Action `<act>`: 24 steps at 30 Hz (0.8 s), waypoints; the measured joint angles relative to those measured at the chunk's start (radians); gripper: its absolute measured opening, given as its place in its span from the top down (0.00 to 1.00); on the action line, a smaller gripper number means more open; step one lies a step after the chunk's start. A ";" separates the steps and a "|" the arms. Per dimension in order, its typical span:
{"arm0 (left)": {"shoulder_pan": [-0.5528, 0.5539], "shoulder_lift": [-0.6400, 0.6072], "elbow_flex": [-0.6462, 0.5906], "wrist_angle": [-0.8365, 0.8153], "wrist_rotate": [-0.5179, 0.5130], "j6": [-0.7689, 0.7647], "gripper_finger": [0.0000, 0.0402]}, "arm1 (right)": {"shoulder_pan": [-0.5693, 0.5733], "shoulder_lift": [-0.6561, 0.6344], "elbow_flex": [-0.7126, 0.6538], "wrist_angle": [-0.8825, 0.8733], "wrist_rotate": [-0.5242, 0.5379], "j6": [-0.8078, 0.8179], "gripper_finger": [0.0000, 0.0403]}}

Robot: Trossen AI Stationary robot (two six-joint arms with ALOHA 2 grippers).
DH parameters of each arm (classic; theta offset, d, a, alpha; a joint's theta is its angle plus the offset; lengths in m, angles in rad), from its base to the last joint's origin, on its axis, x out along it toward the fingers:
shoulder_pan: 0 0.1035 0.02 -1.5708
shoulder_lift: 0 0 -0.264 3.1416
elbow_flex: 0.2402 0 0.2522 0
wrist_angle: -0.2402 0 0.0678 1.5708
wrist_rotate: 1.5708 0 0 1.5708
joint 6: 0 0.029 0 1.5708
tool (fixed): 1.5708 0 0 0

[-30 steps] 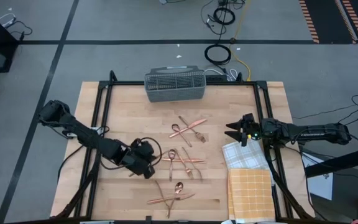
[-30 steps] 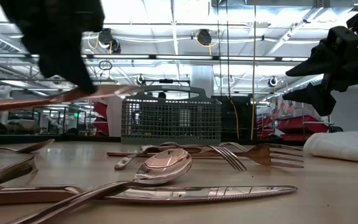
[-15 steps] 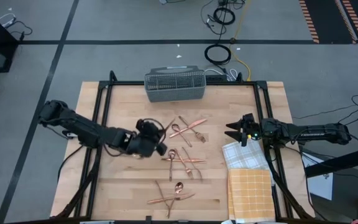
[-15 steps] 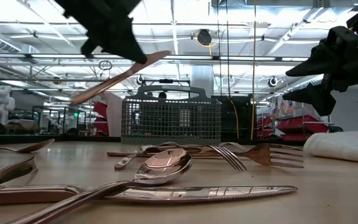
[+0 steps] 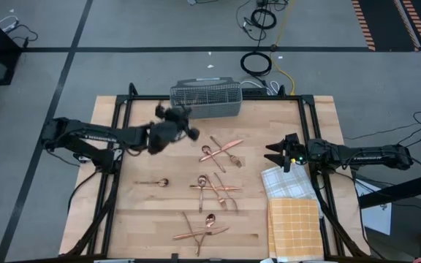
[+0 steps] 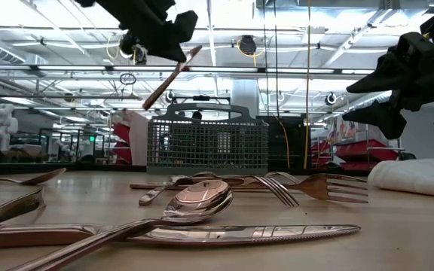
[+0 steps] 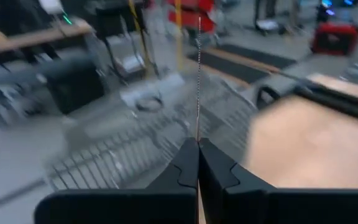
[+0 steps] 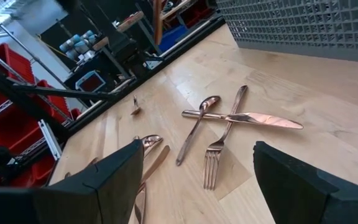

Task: Sort silverware
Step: Put the middle left bronze knife into the gray silverware rack

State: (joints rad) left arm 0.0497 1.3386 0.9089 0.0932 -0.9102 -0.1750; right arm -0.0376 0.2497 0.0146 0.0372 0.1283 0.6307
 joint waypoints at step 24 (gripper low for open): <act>0.422 0.005 -0.235 1.005 0.332 0.417 1.00 | 0.000 0.000 0.000 -0.001 0.003 0.012 0.28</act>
State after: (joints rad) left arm 0.4717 1.3437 0.6737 1.0977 -0.5785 0.2424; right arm -0.0376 0.2497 0.0147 0.0364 0.1312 0.6430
